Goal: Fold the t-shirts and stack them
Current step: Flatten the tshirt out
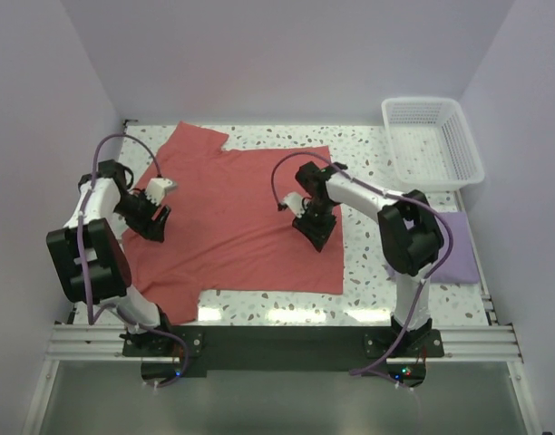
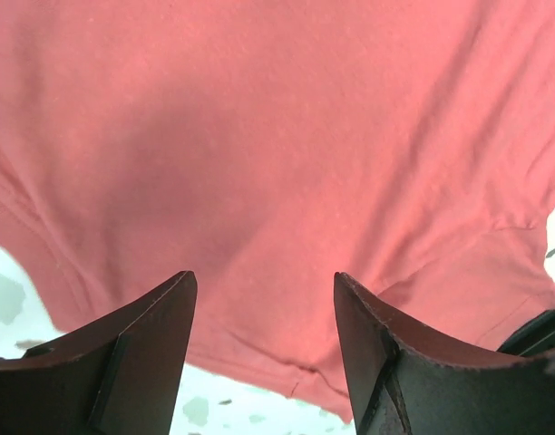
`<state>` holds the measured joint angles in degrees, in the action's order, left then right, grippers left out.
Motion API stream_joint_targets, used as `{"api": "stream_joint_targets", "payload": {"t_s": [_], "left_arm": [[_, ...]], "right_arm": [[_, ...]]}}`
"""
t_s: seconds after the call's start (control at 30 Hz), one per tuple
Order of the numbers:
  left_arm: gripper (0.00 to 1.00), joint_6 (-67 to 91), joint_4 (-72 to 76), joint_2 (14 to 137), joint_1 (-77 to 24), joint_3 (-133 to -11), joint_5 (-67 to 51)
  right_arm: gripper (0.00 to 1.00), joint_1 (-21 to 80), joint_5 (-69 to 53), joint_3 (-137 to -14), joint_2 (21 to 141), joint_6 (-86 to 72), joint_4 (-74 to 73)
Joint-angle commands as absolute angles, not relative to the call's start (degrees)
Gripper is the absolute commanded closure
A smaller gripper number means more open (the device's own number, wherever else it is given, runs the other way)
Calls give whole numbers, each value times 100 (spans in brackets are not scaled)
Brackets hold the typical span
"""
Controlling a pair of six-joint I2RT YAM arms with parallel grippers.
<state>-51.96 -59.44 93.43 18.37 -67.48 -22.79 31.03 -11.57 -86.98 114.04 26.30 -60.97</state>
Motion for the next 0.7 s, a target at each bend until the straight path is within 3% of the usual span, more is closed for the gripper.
{"api": "stream_joint_targets", "payload": {"t_s": [0.0, 0.47, 0.67], "left_arm": [[33, -4799, -5643, 9492, 1872, -6777, -2628], [36, -5150, -5423, 9291, 1846, -5407, -2092], [34, -5327, -5932, 9044, 1740, -5711, -2688]], "right_arm": [[64, 3296, -1520, -8087, 11224, 2461, -5907], [65, 3287, -694, -6777, 11145, 3067, -5598], [61, 3138, -1071, -7337, 10714, 3190, -5897]]}}
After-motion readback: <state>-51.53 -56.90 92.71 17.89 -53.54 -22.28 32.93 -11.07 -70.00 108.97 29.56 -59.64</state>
